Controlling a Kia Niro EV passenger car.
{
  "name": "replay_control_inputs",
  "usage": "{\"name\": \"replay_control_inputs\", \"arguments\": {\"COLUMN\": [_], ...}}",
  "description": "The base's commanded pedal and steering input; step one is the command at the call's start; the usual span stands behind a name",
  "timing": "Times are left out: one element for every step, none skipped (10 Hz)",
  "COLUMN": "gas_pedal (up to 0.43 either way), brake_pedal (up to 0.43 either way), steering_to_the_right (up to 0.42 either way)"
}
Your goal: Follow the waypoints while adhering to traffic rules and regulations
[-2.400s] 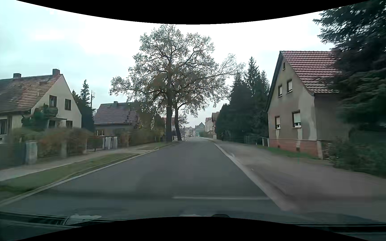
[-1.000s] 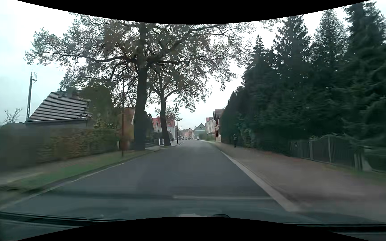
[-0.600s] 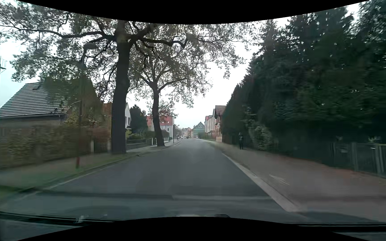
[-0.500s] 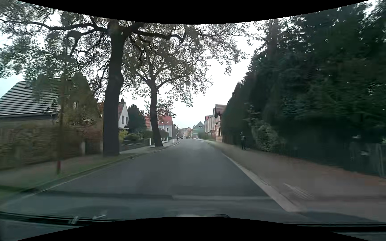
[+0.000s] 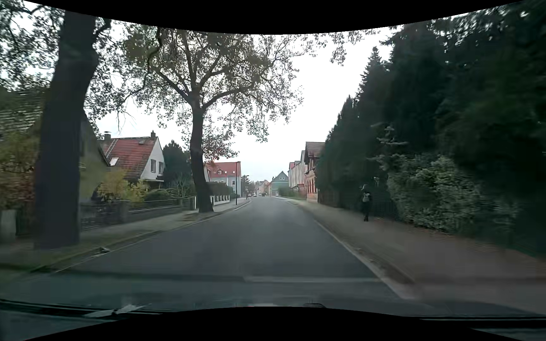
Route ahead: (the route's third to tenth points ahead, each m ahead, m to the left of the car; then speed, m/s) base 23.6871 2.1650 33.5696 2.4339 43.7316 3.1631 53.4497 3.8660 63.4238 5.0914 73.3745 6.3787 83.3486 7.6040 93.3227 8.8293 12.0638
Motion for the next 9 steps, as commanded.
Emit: {"name": "replay_control_inputs", "arguments": {"gas_pedal": [0.169, 0.169, 0.169, 0.169, 0.169, 0.169, 0.169, 0.169, 0.169], "brake_pedal": [0.000, 0.000, 0.000, 0.000, 0.000, 0.000, 0.000, 0.000, 0.000], "steering_to_the_right": [-0.004, -0.006, -0.006, -0.006, -0.006, -0.007, -0.007, -0.008, -0.009]}}
